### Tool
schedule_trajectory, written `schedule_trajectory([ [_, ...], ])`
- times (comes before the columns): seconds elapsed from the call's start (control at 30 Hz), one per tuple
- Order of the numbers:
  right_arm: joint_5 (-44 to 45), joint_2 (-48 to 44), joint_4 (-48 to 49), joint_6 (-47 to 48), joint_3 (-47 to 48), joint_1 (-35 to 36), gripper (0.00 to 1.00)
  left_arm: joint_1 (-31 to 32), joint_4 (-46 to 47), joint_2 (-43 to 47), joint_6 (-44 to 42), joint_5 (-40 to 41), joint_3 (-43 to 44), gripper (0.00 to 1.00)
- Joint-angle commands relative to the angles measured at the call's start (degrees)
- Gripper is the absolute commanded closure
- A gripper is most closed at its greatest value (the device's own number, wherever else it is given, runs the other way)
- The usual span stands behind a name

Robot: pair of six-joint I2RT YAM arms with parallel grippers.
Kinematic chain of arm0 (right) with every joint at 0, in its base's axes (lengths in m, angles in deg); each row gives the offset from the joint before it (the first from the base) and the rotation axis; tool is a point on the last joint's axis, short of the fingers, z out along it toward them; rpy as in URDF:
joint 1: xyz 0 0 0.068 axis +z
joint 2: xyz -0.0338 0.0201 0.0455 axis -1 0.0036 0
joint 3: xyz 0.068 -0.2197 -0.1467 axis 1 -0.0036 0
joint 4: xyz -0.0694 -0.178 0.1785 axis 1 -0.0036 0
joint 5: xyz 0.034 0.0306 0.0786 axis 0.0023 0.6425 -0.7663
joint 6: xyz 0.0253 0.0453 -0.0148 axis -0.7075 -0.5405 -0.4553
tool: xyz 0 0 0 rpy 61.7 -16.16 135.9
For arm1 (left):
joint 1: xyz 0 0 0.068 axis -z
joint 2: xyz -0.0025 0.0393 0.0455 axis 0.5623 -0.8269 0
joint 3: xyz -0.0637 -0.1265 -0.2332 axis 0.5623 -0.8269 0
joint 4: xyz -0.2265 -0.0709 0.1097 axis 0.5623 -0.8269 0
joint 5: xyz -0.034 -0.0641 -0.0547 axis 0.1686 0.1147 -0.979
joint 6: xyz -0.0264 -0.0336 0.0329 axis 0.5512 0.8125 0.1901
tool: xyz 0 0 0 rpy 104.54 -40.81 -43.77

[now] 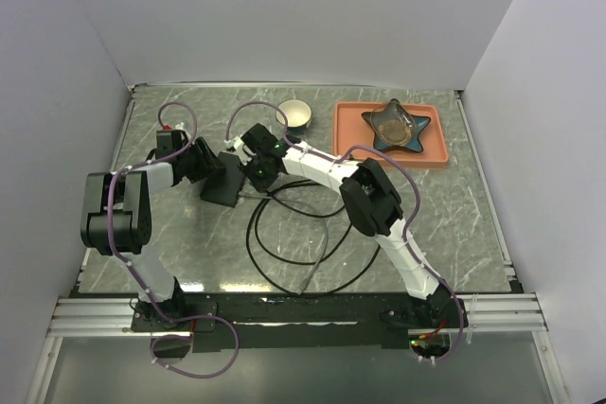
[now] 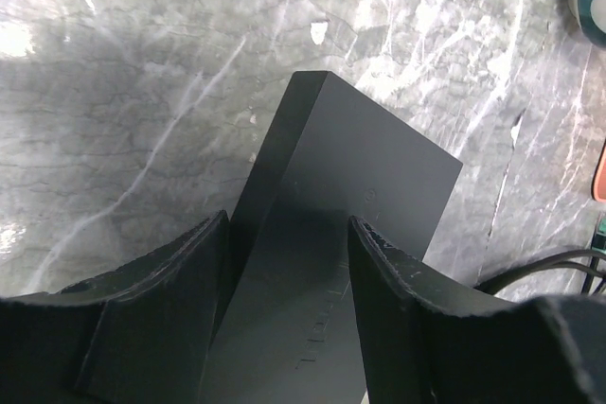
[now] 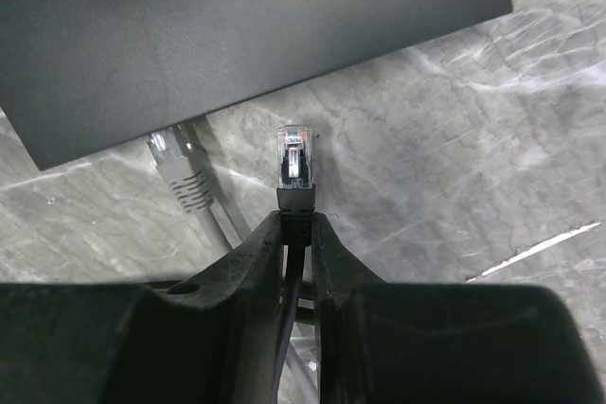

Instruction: Insert the plug into the switch port

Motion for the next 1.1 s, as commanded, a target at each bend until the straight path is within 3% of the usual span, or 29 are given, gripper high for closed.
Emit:
schedule_trajectory([
  [0.0, -1.1, -0.5, 1.0, -0.1, 2.0, -0.2, 1.0, 0.4, 2.3, -0.7, -0.6, -3.6, 0.7, 0.41],
  [1.07, -3.1, 1.5, -0.4, -0.4, 5.9, 2.2, 1.0, 0.5, 2.4, -2.0, -0.6, -6.2, 1.7, 0.4],
])
